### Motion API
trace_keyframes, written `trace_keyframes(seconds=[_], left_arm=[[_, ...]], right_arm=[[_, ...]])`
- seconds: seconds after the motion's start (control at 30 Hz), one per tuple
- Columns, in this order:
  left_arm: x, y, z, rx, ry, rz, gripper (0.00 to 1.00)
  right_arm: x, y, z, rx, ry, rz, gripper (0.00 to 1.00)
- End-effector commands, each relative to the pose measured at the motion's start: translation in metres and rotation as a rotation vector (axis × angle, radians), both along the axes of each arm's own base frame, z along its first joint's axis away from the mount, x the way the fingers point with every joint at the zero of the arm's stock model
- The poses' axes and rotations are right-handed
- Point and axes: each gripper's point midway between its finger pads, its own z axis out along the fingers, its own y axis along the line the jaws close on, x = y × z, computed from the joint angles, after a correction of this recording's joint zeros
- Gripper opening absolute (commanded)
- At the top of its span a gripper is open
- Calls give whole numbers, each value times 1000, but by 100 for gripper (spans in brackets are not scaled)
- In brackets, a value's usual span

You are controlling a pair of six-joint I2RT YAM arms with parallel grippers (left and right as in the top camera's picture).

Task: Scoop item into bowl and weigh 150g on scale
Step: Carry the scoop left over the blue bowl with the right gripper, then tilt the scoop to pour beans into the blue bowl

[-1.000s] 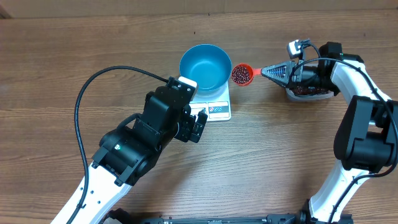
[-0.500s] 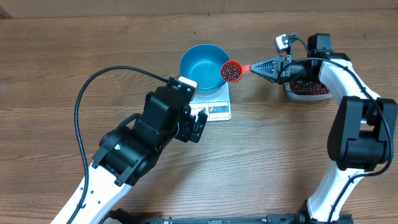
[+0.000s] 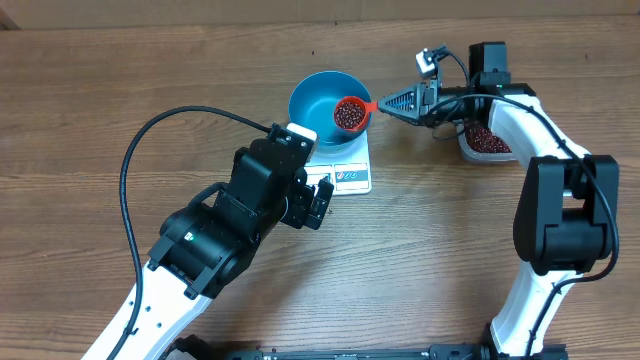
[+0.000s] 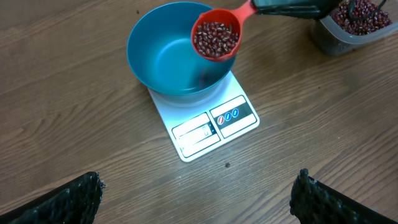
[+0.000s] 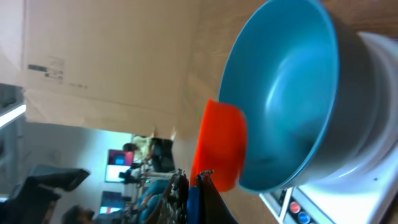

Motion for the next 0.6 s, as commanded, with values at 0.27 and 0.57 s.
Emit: trace_keyframes(seconds=[0.27,0.57], left_arm=[[-1,4,5,-12,-15,14,100],[-1,4,5,-12,-15,14,100]], right_arm=[[28,18,-16,-165,-156,-72,4],[28,29,-14,-219,-511,36,4]])
